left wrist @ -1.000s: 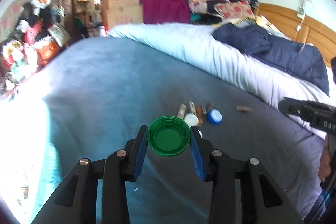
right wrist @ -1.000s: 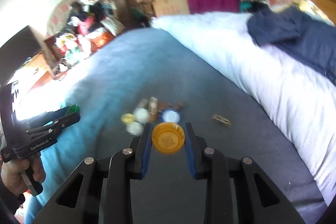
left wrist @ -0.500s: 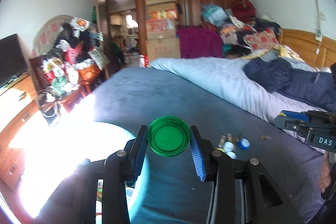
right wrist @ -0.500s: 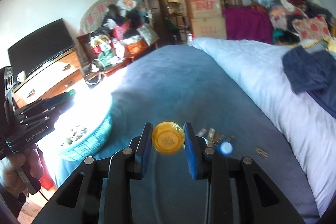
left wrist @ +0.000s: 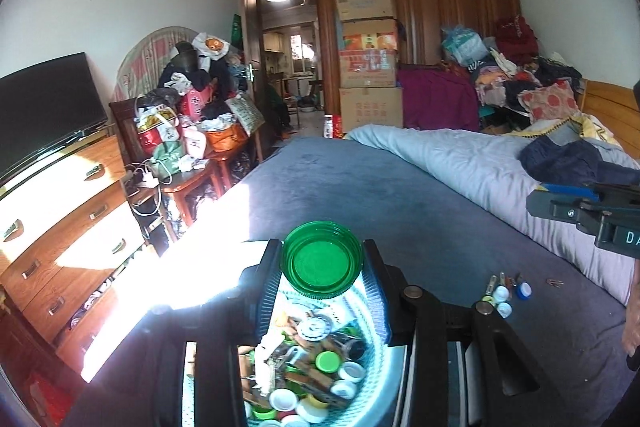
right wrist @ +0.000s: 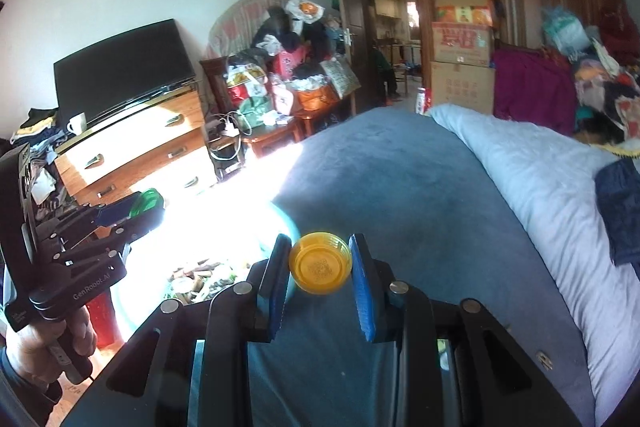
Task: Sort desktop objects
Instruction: 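Carry the green cap in the left gripper while the right carries the yellow-orange cap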
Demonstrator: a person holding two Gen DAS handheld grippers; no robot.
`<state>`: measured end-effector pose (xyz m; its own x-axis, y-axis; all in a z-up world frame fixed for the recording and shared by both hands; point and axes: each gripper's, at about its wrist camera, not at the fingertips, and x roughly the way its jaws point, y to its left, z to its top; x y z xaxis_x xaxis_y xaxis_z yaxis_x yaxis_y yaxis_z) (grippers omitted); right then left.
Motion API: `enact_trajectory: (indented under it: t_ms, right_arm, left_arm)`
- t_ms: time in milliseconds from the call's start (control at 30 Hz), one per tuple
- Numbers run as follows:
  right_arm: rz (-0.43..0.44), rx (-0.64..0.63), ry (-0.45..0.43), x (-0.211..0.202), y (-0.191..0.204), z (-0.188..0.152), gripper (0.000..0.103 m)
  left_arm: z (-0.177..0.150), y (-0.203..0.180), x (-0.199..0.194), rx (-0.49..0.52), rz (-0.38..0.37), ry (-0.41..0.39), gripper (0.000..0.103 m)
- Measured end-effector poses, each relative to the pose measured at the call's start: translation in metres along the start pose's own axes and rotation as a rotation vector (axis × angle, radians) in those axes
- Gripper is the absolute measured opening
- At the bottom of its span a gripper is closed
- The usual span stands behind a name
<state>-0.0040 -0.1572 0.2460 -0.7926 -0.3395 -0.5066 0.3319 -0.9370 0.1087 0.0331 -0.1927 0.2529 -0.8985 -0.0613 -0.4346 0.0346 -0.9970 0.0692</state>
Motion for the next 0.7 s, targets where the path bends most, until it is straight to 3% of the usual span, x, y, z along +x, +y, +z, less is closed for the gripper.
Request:
enact_trajectory:
  t_ms: [567,700]
  right_arm:
    - [0.107,-0.074,0.042,0.066,0.077,0.078,0.029]
    - [0.156,-0.065,0.094,0.084,0.086,0.085,0.029]
  left_arm:
    - [0.018,0.099,0.026,-0.013,0.086,0.083,0.04]
    - [0.022,0.115,0.042,0.008,0.078,0.154,0.04]
